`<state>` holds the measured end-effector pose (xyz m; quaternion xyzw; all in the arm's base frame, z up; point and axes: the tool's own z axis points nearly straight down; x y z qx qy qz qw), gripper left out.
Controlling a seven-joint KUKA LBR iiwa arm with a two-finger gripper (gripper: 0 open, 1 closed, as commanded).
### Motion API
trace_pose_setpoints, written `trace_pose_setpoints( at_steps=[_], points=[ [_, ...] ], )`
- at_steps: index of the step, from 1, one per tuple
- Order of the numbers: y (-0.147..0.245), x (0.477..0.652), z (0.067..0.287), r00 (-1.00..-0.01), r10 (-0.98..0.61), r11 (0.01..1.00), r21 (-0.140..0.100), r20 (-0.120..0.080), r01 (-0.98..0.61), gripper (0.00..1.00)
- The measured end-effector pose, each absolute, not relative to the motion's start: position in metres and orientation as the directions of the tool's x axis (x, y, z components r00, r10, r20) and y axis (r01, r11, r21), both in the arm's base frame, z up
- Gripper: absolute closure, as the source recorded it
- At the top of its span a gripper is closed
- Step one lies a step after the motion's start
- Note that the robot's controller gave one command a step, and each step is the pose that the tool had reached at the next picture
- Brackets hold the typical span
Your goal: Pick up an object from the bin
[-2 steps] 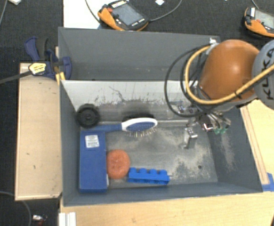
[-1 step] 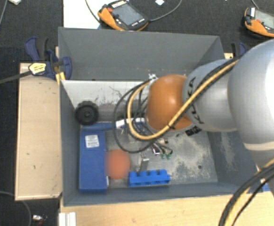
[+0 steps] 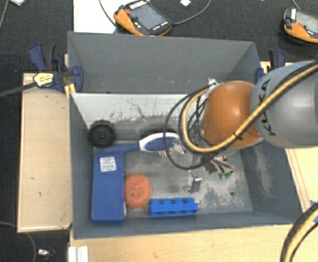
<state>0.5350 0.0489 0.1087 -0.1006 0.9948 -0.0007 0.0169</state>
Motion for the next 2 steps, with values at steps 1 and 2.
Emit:
trace_pose_setpoints(
  at_steps=[1,2],
  points=[
    [0.054,0.537,0.104,-0.972,-0.233,0.972,-0.006,-0.033,-0.233,0.0],
    [0.045,0.52,0.071,-0.926,-0.377,0.926,-0.011,-0.036,-0.377,0.0]
  ],
)
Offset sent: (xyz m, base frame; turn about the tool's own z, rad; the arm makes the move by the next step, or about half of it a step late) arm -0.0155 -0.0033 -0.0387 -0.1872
